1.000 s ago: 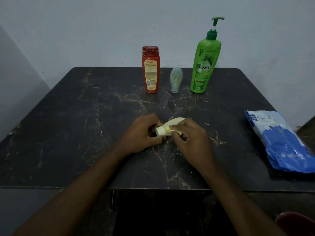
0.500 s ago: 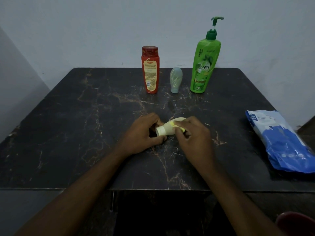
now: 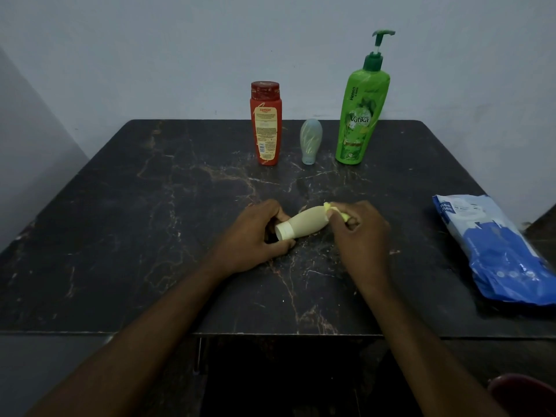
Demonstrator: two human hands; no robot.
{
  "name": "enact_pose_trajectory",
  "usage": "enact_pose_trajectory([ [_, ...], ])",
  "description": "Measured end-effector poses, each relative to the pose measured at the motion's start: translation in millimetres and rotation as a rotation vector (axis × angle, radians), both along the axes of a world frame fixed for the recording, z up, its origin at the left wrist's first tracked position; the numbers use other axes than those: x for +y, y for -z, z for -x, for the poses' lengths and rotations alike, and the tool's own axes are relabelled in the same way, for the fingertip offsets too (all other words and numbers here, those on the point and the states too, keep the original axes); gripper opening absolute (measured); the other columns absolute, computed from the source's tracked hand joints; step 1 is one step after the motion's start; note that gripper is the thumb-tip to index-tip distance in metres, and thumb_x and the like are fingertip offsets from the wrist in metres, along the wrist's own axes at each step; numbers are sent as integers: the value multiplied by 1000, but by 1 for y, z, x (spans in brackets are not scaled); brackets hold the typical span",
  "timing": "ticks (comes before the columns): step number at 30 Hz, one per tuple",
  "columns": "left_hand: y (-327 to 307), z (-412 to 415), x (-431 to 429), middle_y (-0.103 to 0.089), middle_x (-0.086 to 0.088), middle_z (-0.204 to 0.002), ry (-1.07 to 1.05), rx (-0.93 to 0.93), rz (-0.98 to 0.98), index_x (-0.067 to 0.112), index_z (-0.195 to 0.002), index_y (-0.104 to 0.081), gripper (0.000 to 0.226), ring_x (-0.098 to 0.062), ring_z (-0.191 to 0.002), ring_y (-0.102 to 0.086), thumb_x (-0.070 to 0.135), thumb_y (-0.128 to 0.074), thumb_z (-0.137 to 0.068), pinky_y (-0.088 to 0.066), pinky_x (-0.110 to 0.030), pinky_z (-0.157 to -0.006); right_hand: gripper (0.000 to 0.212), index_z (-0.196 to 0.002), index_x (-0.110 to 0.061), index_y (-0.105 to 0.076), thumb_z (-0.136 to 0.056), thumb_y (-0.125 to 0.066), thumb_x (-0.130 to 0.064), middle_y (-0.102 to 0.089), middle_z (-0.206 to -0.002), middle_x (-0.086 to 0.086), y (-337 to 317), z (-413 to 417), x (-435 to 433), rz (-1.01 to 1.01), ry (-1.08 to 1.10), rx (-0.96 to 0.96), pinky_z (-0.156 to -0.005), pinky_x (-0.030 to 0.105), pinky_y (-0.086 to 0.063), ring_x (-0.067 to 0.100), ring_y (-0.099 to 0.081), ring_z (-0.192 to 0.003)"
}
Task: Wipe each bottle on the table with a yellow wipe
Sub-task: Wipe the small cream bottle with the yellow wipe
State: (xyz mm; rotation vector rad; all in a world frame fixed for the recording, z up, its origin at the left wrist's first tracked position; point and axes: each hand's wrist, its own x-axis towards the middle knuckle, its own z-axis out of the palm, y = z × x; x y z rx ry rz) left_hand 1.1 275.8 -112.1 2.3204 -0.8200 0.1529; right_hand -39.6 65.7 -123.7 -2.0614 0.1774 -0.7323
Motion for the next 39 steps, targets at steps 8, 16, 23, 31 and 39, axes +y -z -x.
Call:
enact_pose_trajectory([
  [8, 0, 0, -2, -61, 14, -95, -9, 14, 7, 23, -99, -58, 32, -7, -85, -57, 26, -84, -79, -45, -19, -68, 26, -117, -8, -71, -93, -64, -5, -56, -102, -1, -4, 10, 22, 244, -353, -112, -74, 9, -44, 7, -56, -85],
  [16, 3, 0, 1, -63, 14, -102, -10, 53, 24, 24, -104, -59, 35, -6, -88, -58, 27, -84, -79, -49, -24, -69, 21, -108, -16, -73, -91, -64, -7, -59, -96, 0, -2, 5, 5, 83, -91, -58, -70, 14, -46, 10, -59, -80],
  [23, 2, 1, 0, -63, 12, -101, -13, 47, 28, 23, -102, -59, 35, -6, -87, -58, 25, -85, -79, -47, -22, -69, 26, -118, -16, -71, -94, -63, -9, -60, -99, -2, 0, 4, 6, 70, -127, -22, -72, 3, -39, 2, -56, -83],
  [31, -1, 2, -2, -61, 8, -95, 3, 16, 18, 20, -99, -57, 32, -10, -82, -57, 26, -82, -79, -47, -25, -67, 34, -123, -8, -68, -92, -59, 1, -51, -101, 3, -2, 15, 25, 413, -487, -166, -66, 20, -45, 13, -50, -78],
  [39, 1, -1, -1, -62, 11, -102, -3, -29, 25, 27, -99, -56, 35, -6, -88, -57, 31, -85, -80, -47, -22, -71, 32, -113, -21, -74, -91, -63, -2, -57, -97, -1, 1, 4, 4, 108, -122, -59, -73, 5, -40, 7, -57, -82],
])
